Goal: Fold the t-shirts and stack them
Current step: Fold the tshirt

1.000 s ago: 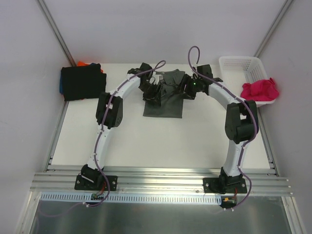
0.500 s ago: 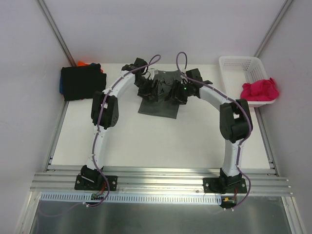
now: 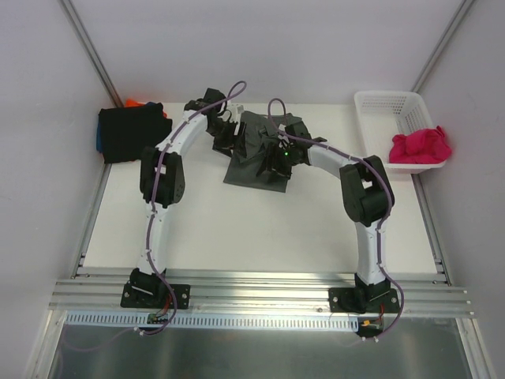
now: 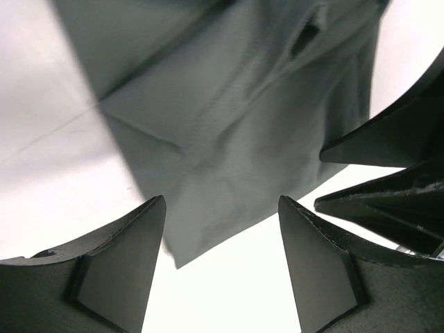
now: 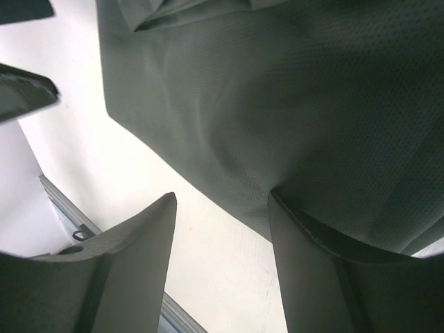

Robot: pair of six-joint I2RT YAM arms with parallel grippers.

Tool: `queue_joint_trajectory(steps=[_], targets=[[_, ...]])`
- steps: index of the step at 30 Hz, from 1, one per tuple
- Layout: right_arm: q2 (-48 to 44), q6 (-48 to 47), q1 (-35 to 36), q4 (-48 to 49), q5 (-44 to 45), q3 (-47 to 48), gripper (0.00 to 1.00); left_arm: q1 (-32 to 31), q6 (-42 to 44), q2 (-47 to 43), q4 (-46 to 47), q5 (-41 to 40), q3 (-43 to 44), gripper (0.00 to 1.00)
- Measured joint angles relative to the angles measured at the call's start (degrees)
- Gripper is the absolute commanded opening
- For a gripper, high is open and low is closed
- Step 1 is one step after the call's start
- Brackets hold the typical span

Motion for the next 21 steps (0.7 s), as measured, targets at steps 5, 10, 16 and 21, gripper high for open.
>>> queue_joint_trajectory(steps=[5, 10, 16, 21], targets=[[0.57, -0.22, 0.07, -0.04, 0.20, 0.00, 0.59, 1.75, -0.15, 1.14, 0.04, 1.03, 0.33, 0.66], [0.57, -0.70, 0.50, -0.04, 0.72, -0.02, 0.59, 1.57, -0.72, 3.85, 0.02, 3.04, 0.85, 0.66], [0.57, -0.96, 0.83, 0.15, 0.98, -0.83, 0.59, 1.22, -1.46, 4.70, 0.09, 4.37, 0.85, 0.66], [0.24, -1.11, 0.83, 0.26, 1.01, -1.22, 0.59, 1.16, -1.53, 4.70, 0.31, 4.57, 0.85, 0.66]])
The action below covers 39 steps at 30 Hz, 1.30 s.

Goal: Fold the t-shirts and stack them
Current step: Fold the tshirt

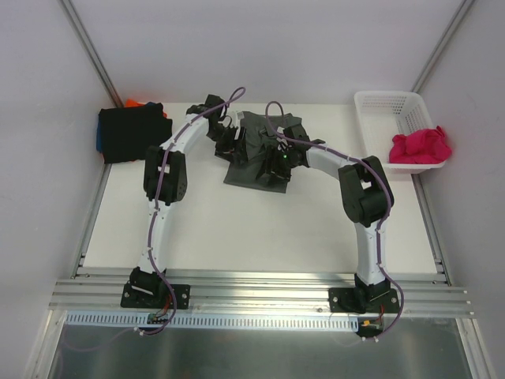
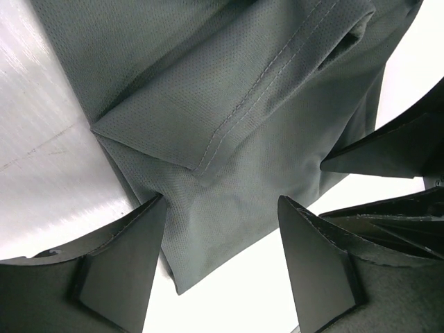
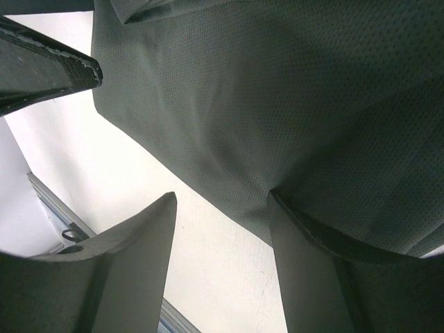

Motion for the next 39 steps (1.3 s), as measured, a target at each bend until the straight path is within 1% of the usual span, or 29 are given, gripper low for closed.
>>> queue_joint_trajectory(steps=[16, 26, 34, 39], targets=[[-0.50, -0.07, 0.00, 0.11, 0.02, -0.79, 0.59, -2.95, -0.39, -2.25, 0.17, -0.17, -0.15, 0.64], [-0.66, -0.07, 0.00, 0.09, 0.02, -1.03, 0.59, -3.32, -0.42, -6.64, 0.28, -1.97, -2.82, 0.64], [-0.66, -0.07, -0.17, 0.09, 0.02, -1.03, 0.59, -3.32, -0.42, -6.49, 0.33, -2.01, -2.89, 0.64], [-0.66, -0.07, -0.24, 0.13, 0.02, -1.09, 0.59, -3.32, -0.42, -4.42, 0.48, -2.01, -2.05, 0.63]])
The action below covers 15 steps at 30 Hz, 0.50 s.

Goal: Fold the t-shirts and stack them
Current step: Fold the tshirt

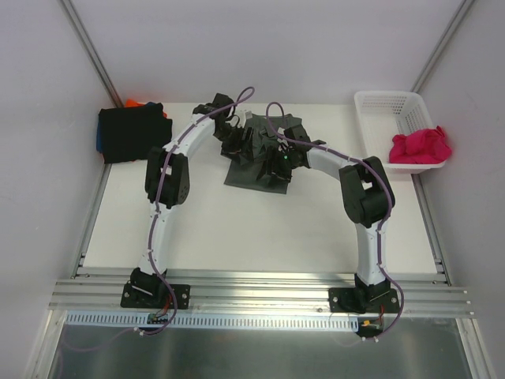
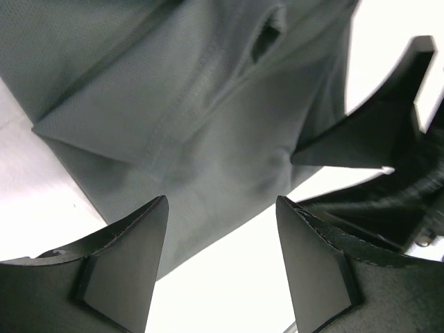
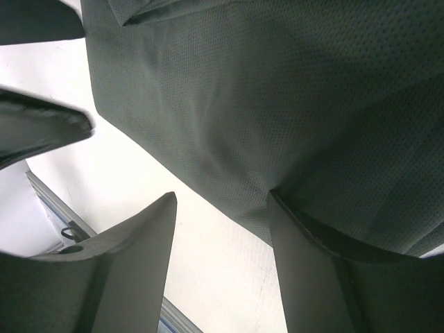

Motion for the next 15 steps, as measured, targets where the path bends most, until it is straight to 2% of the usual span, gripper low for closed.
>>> queue_joint_trajectory(steps=[11, 15], targets=[[-0.07, -0.02, -0.02, 0.15, 0.00, -0.15, 0.59, 0.00, 0.00, 3.82, 0.11, 0.00, 1.07, 0.61], [-0.07, -0.02, -0.02, 0.15, 0.00, -0.15, 0.59, 0.04, -0.07, 3.87, 0.15, -0.02, 1.18, 0.55]])
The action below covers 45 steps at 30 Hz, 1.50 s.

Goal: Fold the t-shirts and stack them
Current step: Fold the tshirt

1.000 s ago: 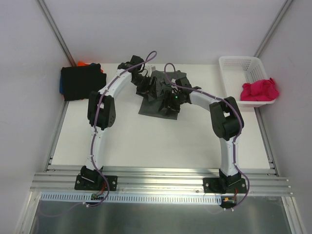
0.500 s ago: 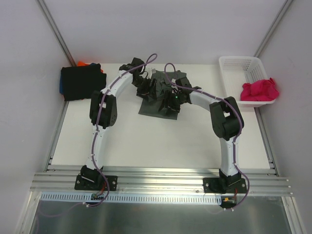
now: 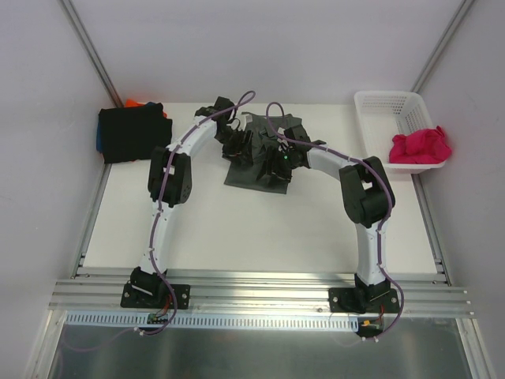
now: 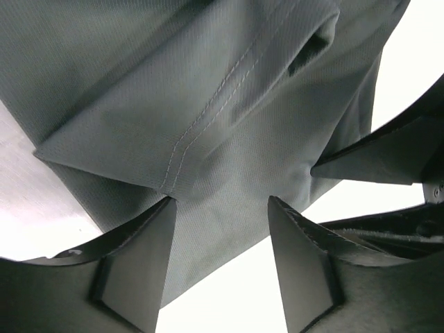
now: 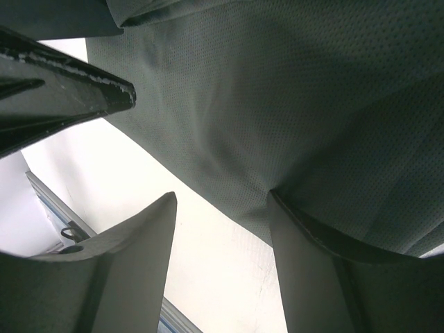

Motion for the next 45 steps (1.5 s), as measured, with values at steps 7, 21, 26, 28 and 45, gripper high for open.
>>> queue_joint_trajectory(steps=[7, 21, 26, 28, 45], targets=[[-0.02, -0.04, 0.00, 0.04, 0.02, -0.07, 0.59, 0.09, -0.37, 2.12, 0.11, -0.13, 2.51, 0.33], [-0.66, -0.33, 0.20, 0.28, 0.33, -0.96, 0.59, 0.46, -1.18, 3.50, 0.26, -1.07, 2.73, 0.00], [-0.87, -0.42, 0.37, 0.13, 0.70, -0.96, 0.59, 0.87, -1.16, 3.32, 0.24, -2.71, 2.73, 0.00], [-1.01, -0.70, 0.44, -0.04, 1.05, -0.98, 0.59, 1.25, -1.16, 3.04, 0.26, -3.28, 2.73, 0.00], [-4.33, -2.51, 0.50, -0.63, 2.62, -4.96, 0.59, 3.04, 0.52, 2.93, 4.66, -6.14, 13.00, 0.99]])
